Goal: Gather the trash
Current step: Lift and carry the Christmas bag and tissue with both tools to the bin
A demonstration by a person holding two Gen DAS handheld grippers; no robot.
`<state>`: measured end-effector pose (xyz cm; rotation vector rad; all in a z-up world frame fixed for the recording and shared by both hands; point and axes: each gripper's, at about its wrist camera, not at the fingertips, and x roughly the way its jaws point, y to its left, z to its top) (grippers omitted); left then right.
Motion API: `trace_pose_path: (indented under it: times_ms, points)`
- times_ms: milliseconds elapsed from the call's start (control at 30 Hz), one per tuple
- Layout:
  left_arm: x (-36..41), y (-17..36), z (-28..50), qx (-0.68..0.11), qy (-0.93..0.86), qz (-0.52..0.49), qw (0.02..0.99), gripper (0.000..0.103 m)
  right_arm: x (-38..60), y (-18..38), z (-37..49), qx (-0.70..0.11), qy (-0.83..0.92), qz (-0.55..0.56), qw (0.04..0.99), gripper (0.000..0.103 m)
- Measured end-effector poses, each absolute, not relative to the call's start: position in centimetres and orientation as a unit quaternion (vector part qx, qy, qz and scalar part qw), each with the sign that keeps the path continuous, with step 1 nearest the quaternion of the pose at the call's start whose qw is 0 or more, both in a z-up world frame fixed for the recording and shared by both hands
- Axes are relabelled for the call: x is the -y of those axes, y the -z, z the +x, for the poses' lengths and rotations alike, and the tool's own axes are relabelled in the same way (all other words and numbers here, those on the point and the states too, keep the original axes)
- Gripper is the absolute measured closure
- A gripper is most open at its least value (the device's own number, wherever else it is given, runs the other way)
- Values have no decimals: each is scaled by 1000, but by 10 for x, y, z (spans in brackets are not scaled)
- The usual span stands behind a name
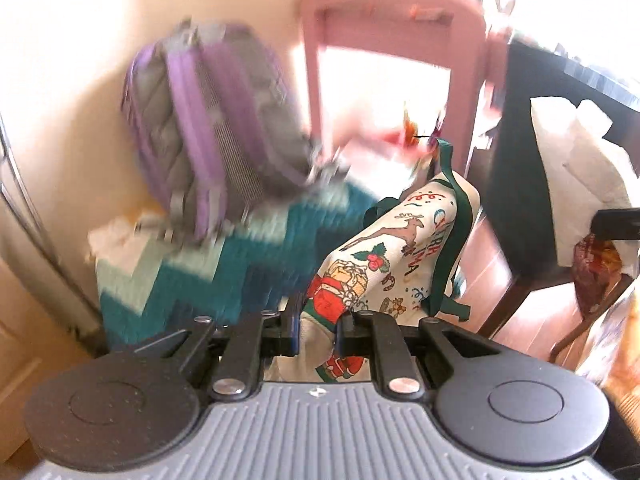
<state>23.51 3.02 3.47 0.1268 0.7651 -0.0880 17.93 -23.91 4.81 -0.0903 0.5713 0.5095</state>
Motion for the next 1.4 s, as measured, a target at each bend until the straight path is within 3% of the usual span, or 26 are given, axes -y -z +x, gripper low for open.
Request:
trace_pose_path:
  times_ms: [367,633,1000,1400]
  points:
    - [56,-179,259,-264,72,54,960,88,332,-143,199,-198,-169,-10,966,103]
    - [134,-231,292,-230,83,72,967,88,390,-160,225,-183,-111,13,977,103]
    - [239,-199,338,-257,122,105,953,88,429,-124,263,-230,-81,26,970,103]
    - [285,-140,385,-328,131,154,923,88,427,-84,297,-292,-88,-6,952,99]
